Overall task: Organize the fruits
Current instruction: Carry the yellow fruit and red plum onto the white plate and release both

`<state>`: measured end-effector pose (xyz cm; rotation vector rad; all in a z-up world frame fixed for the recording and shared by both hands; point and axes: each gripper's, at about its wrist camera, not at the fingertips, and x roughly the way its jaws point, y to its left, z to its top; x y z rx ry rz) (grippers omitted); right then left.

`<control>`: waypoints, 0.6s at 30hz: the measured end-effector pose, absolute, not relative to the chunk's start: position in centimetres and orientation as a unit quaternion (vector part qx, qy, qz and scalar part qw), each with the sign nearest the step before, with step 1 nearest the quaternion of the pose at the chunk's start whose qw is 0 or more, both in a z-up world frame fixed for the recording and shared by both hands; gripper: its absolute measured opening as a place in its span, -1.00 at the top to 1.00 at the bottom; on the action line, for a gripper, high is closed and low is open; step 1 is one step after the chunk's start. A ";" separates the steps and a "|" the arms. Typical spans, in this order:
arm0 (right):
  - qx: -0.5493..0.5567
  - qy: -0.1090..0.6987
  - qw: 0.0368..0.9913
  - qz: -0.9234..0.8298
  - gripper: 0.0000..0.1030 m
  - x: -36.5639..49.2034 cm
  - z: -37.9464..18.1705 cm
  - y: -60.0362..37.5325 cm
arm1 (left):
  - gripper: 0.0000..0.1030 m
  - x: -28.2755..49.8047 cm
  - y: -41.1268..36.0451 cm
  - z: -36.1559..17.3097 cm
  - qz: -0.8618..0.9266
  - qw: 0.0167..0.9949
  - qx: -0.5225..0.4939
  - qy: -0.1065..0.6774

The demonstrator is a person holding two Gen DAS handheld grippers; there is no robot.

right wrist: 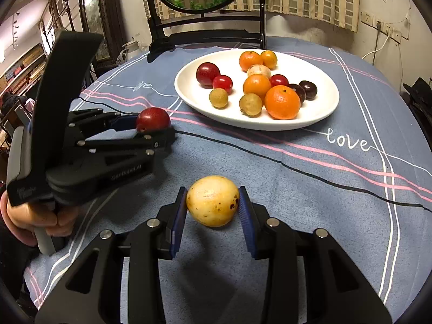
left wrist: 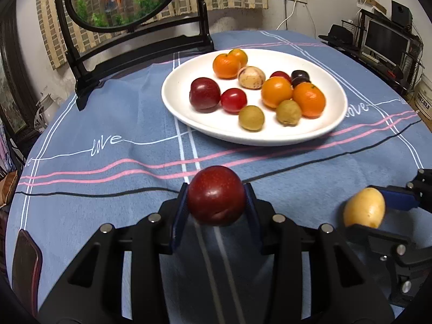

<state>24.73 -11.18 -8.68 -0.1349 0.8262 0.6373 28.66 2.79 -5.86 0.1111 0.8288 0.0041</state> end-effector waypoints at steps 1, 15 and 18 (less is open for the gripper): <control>-0.062 0.394 0.864 0.306 0.27 24.6 -8.6 -11.3 | 0.21 28.4 2.6 -5.8 0.002 0.915 0.053 0.400; 0.021 0.303 0.899 0.315 0.27 25.0 -3.1 -14.7 | 0.21 28.3 2.7 0.7 -0.021 0.945 -0.025 0.325; 0.041 0.284 0.908 0.306 0.27 26.2 -1.9 -15.7 | 0.21 31.3 2.5 1.2 -0.031 0.943 -0.033 0.330</control>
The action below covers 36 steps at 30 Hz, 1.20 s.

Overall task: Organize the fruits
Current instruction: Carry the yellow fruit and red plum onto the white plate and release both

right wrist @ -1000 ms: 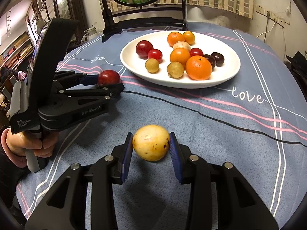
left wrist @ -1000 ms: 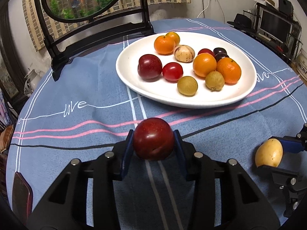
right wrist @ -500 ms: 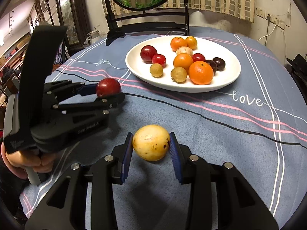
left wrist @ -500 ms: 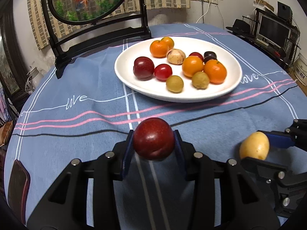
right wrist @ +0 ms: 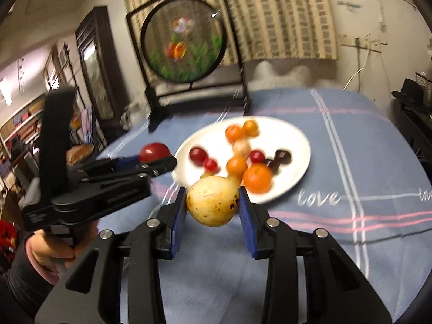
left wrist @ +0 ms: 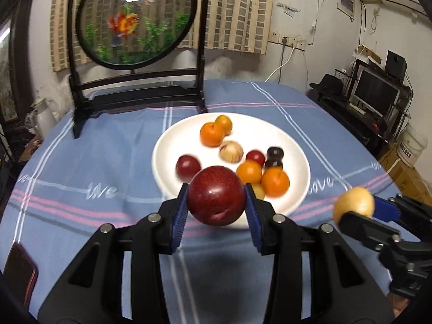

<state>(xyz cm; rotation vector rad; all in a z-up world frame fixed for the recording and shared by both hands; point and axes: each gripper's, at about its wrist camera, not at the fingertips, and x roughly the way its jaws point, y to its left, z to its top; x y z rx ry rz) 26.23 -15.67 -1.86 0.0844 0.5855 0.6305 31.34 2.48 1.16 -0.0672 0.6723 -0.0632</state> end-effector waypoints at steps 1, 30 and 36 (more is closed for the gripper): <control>0.045 0.281 0.909 0.303 0.27 26.9 -1.5 -15.9 | 0.21 32.3 2.4 1.1 -0.033 0.942 -0.034 0.332; 0.056 0.313 0.908 0.274 0.27 38.8 -2.5 -13.2 | -0.67 39.4 4.5 2.2 0.048 0.940 -0.018 0.338; 0.043 0.339 0.897 0.279 0.26 40.5 -3.9 -11.0 | -0.69 35.6 6.2 3.3 0.058 0.939 -0.038 0.337</control>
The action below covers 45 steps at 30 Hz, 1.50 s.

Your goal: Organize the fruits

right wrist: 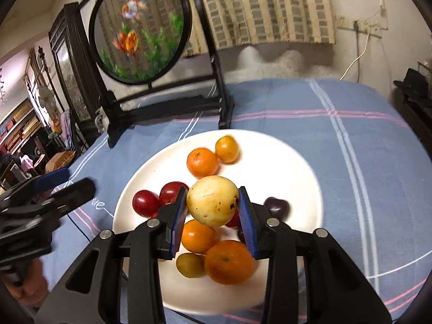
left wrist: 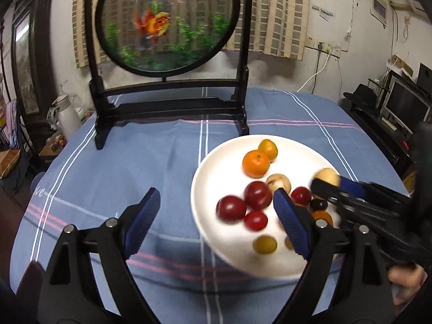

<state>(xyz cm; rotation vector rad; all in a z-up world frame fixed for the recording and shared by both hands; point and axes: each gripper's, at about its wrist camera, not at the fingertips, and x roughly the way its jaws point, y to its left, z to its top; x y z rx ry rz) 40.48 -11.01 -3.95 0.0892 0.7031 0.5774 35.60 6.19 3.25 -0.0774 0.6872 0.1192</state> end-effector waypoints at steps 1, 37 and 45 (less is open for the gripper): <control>0.044 0.345 0.894 0.282 0.25 40.6 -4.2 -10.7 | -0.69 35.2 6.2 3.3 0.060 0.939 -0.037 0.335; -0.087 0.275 0.917 0.274 -0.97 20.3 -6.5 -18.4 | -0.96 19.7 2.6 -0.7 0.033 0.950 0.030 0.309; -0.087 0.282 0.914 0.277 -0.97 20.3 -6.8 -18.3 | -0.96 19.5 2.5 -0.8 0.028 0.949 0.026 0.312</control>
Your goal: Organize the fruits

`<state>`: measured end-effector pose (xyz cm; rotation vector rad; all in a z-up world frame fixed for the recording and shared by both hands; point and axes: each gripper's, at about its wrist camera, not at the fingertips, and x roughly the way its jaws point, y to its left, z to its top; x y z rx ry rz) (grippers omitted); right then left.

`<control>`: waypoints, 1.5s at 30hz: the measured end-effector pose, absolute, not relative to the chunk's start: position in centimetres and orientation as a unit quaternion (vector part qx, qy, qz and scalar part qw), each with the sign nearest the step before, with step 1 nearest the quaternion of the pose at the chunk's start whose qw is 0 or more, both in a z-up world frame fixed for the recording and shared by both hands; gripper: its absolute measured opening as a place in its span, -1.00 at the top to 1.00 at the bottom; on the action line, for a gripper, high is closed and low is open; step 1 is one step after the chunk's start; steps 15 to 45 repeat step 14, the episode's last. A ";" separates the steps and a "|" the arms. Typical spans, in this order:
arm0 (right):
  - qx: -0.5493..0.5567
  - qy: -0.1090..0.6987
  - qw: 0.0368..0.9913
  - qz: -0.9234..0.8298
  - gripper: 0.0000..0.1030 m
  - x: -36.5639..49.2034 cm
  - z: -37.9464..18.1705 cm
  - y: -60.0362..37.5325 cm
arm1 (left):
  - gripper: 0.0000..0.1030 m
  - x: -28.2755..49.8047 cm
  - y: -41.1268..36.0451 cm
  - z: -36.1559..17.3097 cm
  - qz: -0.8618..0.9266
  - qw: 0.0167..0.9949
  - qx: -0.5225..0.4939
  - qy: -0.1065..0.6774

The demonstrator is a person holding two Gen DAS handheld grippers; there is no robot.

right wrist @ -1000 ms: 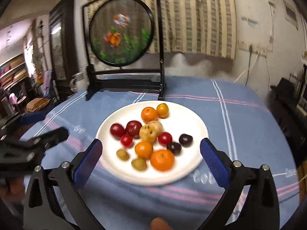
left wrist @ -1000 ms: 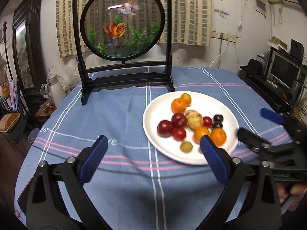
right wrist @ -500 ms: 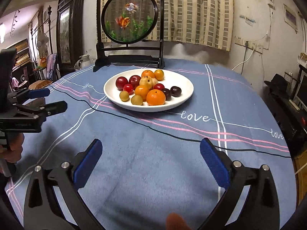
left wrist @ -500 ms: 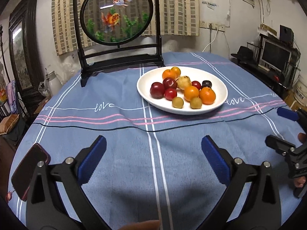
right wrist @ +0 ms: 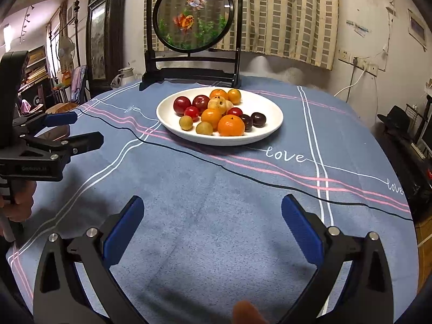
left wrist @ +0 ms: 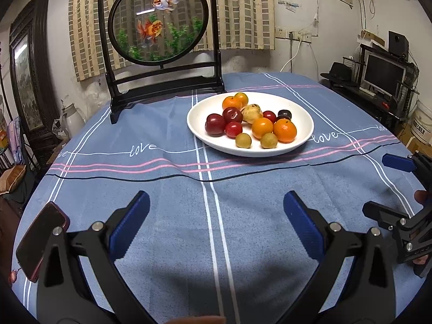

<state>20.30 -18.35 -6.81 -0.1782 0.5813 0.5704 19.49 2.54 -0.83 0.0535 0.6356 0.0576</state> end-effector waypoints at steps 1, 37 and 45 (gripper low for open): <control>-0.087 0.283 0.914 0.277 -0.97 20.3 -6.9 -18.4 | -0.96 19.4 2.5 -0.8 0.027 0.949 0.026 0.313; -0.088 0.287 0.914 0.274 -0.97 20.3 -7.1 -18.3 | -0.96 19.6 2.7 -1.0 0.032 0.948 0.016 0.317; -0.088 0.287 0.914 0.274 -0.97 20.3 -7.1 -18.3 | -0.96 19.6 2.7 -1.0 0.032 0.948 0.016 0.317</control>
